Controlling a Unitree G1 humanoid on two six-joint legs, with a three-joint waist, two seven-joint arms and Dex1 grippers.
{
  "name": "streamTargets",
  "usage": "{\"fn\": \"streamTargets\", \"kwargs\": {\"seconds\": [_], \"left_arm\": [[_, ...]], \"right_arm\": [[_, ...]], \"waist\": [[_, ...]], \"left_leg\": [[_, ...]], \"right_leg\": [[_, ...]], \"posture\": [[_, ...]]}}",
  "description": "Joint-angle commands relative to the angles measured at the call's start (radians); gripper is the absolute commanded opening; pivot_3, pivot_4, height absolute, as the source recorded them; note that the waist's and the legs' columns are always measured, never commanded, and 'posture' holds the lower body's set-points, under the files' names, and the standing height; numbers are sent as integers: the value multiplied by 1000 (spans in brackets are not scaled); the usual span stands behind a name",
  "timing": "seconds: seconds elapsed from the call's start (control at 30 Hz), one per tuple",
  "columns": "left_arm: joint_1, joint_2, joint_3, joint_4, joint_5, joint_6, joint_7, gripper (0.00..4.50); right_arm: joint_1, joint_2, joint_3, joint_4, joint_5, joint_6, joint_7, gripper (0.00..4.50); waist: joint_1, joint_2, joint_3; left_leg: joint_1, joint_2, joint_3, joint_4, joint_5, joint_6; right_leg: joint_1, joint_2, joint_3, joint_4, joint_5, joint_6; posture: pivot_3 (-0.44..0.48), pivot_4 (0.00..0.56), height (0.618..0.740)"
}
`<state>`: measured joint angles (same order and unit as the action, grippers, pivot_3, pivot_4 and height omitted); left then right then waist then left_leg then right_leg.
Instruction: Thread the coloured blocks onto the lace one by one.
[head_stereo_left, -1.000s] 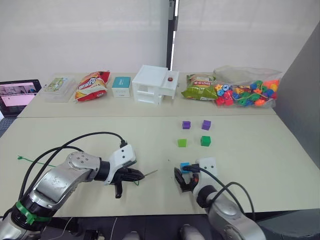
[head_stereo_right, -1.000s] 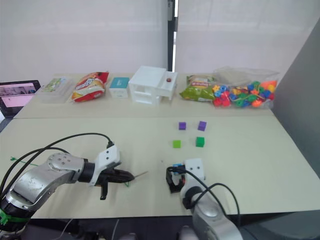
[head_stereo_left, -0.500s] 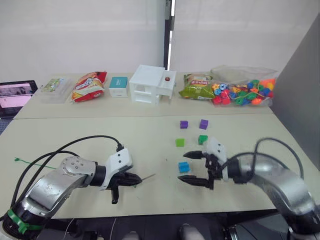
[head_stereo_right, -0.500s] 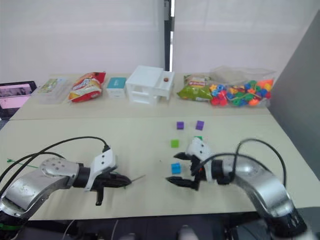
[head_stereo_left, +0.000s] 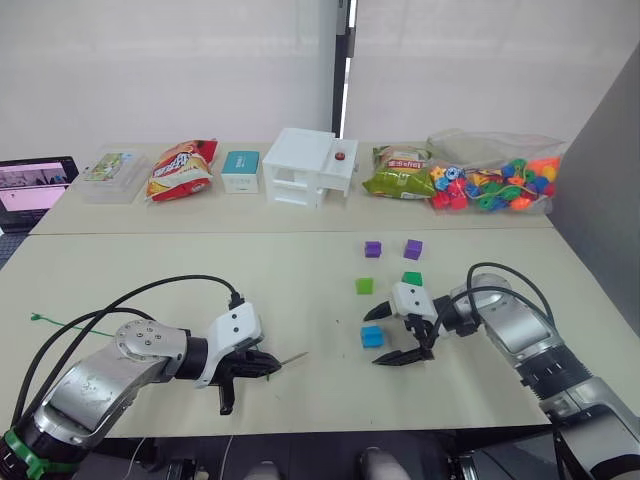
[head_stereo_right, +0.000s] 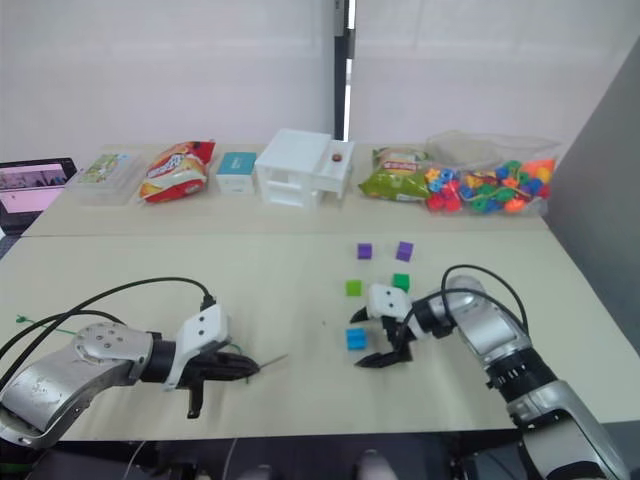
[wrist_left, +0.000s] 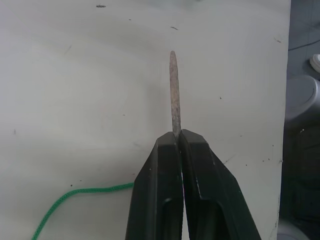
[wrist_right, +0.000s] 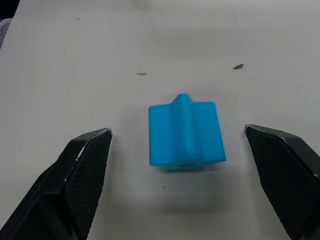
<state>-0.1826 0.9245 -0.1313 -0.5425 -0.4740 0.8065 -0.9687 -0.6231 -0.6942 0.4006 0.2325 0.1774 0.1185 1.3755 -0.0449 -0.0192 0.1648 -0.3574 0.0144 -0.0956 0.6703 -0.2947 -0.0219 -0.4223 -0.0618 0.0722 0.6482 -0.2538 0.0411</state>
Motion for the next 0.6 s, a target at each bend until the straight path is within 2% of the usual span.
{"fn": "streamTargets", "kwargs": {"seconds": [0.03,0.07,0.1,0.23,0.37,0.4,0.5,0.6], "left_arm": [[2,-2,29,-33,-8,-20,8,0],[1,-3,28,-32,-8,-20,9,0],[-3,-5,27,-30,-8,-20,10,0],[-22,-15,11,-20,-2,-23,9,0],[-60,-26,-14,-1,7,-31,-5,0],[-75,-30,-22,3,7,-30,-8,0],[-112,-41,-47,15,9,-29,-18,0],[-163,-56,-100,38,30,-34,-35,0]], "right_arm": [[-18,11,-38,-14,3,-15,12,4467],[-15,14,-39,-18,3,-14,13,4467],[-11,17,-39,-20,-1,-14,12,4229],[4,23,-38,-5,-27,-29,3,2993],[17,28,-43,-10,-32,-18,-2,1563],[24,30,-44,-14,-33,-15,-6,1383],[44,44,-52,-46,-27,9,-23,1365],[71,68,-52,-166,-5,120,-58,1365]], "waist": [[1,0,0],[1,0,0],[1,0,0],[2,0,0],[2,0,0],[2,0,0],[2,0,0],[0,0,0]], "left_leg": [[0,0,0,0,0,0],[1,0,0,0,0,0],[1,0,0,0,0,0],[1,0,0,0,0,0],[1,0,0,0,0,0],[1,0,0,0,0,0],[1,0,0,1,0,0],[1,0,0,1,0,0]], "right_leg": [[0,0,0,0,0,0],[0,0,0,0,0,0],[0,0,0,0,0,0],[1,0,0,1,0,0],[1,0,0,1,0,0],[1,0,0,1,0,0],[1,0,0,1,0,0],[1,0,0,2,0,0]], "posture": [[0,150,740],[0,150,740],[0,150,740],[0,150,740],[0,150,740],[0,150,740],[0,150,740],[0,150,740]]}}
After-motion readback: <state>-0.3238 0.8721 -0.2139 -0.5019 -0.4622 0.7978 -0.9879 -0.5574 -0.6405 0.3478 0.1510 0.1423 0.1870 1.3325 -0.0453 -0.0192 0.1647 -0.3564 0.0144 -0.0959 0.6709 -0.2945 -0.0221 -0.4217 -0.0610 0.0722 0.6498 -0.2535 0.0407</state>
